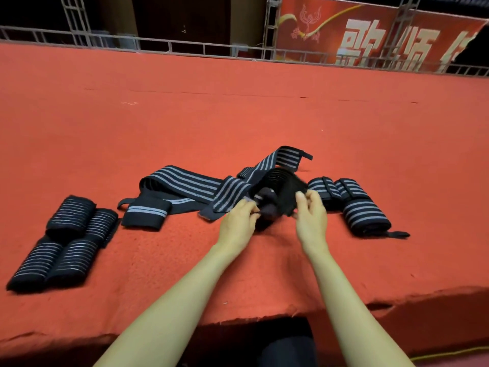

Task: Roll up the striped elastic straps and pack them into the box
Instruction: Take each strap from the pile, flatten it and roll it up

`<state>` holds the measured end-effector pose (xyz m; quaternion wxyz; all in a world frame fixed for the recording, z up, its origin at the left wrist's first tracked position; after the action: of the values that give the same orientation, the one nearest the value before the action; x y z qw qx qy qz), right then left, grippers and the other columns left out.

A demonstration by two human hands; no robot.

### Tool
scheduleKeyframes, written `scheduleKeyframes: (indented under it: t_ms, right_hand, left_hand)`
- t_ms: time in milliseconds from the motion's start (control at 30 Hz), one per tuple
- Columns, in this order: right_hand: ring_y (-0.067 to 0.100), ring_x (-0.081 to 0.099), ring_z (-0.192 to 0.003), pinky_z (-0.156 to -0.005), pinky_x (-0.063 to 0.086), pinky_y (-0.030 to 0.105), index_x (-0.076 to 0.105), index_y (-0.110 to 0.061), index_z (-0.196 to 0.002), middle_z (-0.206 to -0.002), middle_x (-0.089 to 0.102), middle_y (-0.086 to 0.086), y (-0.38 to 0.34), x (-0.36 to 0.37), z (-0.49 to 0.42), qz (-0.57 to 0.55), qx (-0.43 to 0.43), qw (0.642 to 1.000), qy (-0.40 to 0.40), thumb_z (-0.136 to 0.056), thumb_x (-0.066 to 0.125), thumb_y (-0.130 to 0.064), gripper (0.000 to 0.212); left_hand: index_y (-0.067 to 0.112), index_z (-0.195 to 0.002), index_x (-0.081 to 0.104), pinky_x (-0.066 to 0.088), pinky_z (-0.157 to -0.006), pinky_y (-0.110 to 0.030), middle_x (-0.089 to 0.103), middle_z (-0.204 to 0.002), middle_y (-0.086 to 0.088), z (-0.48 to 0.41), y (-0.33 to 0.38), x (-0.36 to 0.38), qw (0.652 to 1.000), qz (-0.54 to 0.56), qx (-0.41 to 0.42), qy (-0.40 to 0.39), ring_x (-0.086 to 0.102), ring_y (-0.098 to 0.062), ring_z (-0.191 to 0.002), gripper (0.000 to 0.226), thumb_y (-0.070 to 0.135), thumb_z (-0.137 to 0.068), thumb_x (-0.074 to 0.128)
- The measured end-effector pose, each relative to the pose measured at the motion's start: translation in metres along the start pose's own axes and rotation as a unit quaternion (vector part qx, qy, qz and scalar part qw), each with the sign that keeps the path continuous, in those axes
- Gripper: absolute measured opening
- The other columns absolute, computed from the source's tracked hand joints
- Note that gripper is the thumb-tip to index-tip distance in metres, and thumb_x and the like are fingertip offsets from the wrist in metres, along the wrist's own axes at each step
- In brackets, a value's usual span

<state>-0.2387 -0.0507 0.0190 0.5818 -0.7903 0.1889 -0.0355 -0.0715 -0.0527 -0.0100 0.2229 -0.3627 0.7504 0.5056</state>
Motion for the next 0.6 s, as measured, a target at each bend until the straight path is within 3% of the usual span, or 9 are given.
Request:
scheduleKeyframes:
  t_ms: [100, 233, 300, 367, 433, 500, 600]
  right_hand:
    - [0.014, 0.049, -0.080, -0.073, 0.035, 0.028, 0.050, -0.016, -0.087, -0.078, 0.054, -0.006, -0.012, -0.027, -0.015, 0.027, -0.016, 0.999, 0.044, -0.098, 0.047, -0.020, 0.013]
    - [0.011, 0.050, -0.079, -0.077, 0.040, 0.035, 0.053, -0.015, -0.084, -0.079, 0.056, -0.006, -0.016, -0.016, -0.012, 0.032, -0.001, 0.996, -0.086, -0.099, 0.044, -0.019, 0.018]
    - [0.009, 0.052, -0.076, -0.071, 0.041, 0.032, 0.055, -0.013, -0.085, -0.079, 0.058, -0.004, -0.020, -0.009, -0.002, -0.096, 0.037, 0.988, -0.118, -0.099, 0.040, -0.014, 0.020]
    - [0.008, 0.056, -0.070, -0.061, 0.045, 0.025, 0.058, -0.014, -0.085, -0.075, 0.062, -0.003, -0.024, -0.004, 0.007, -0.270, 0.106, 0.948, -0.133, -0.098, 0.037, -0.009, 0.025]
    - [0.010, 0.061, -0.068, -0.057, 0.049, 0.023, 0.061, -0.012, -0.089, -0.077, 0.067, -0.001, -0.024, -0.001, 0.011, -0.375, 0.168, 0.903, -0.126, -0.097, 0.039, -0.010, 0.024]
    - [0.014, 0.063, -0.076, -0.060, 0.050, 0.026, 0.060, -0.010, -0.099, -0.088, 0.067, 0.004, -0.025, 0.002, 0.014, -0.374, 0.186, 0.898, -0.136, -0.097, 0.041, -0.013, 0.020]
    - [0.019, 0.059, -0.080, -0.059, 0.050, 0.025, 0.055, -0.010, -0.103, -0.093, 0.061, 0.010, -0.027, 0.011, 0.021, -0.273, 0.141, 0.933, -0.187, -0.100, 0.041, -0.014, 0.015]
  left_hand:
    - [0.010, -0.093, 0.063, 0.041, -0.079, -0.032, 0.061, -0.096, -0.003, 0.003, -0.024, 0.001, 0.999, -0.023, -0.042, -0.006, 0.059, -0.023, -0.094, 0.008, 0.015, -0.087, 0.060]
    - [0.012, -0.114, 0.063, 0.038, -0.085, -0.016, 0.058, -0.107, 0.001, 0.003, -0.008, 0.008, 0.990, 0.032, 0.017, -0.139, 0.056, -0.016, -0.104, 0.037, 0.011, -0.078, 0.071]
    - [0.015, -0.119, 0.056, 0.039, -0.082, -0.011, 0.056, -0.110, 0.006, 0.006, 0.006, 0.000, 0.976, 0.146, -0.002, -0.163, 0.056, -0.006, -0.103, 0.049, 0.016, -0.075, 0.077]
    - [0.022, -0.117, 0.054, 0.042, -0.085, -0.010, 0.063, -0.112, 0.009, 0.014, 0.018, -0.011, 0.930, 0.325, -0.046, -0.165, 0.059, 0.003, -0.103, 0.051, 0.017, -0.073, 0.079]
    - [0.020, -0.118, 0.054, 0.046, -0.097, -0.025, 0.065, -0.116, 0.005, 0.022, 0.022, -0.015, 0.870, 0.453, -0.094, -0.171, 0.060, -0.005, -0.108, 0.053, 0.018, -0.071, 0.077]
    - [0.015, -0.119, 0.055, 0.044, -0.102, -0.037, 0.064, -0.117, -0.001, 0.028, 0.022, -0.020, 0.817, 0.536, -0.121, -0.173, 0.059, -0.016, -0.110, 0.047, 0.015, -0.074, 0.069]
    - [0.008, -0.128, 0.051, 0.044, -0.102, -0.044, 0.060, -0.126, -0.012, 0.038, 0.021, -0.030, 0.748, 0.620, -0.135, -0.197, 0.057, -0.026, -0.115, 0.048, 0.015, -0.082, 0.062]
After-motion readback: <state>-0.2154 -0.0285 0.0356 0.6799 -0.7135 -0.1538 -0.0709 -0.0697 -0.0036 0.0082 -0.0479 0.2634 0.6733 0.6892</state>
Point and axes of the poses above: each hand's wrist, its own z-axis away from the middle knuckle, its own x-axis out of the palm, y = z × x, the point moved 7 cm from there along -z, towards the middle knuckle
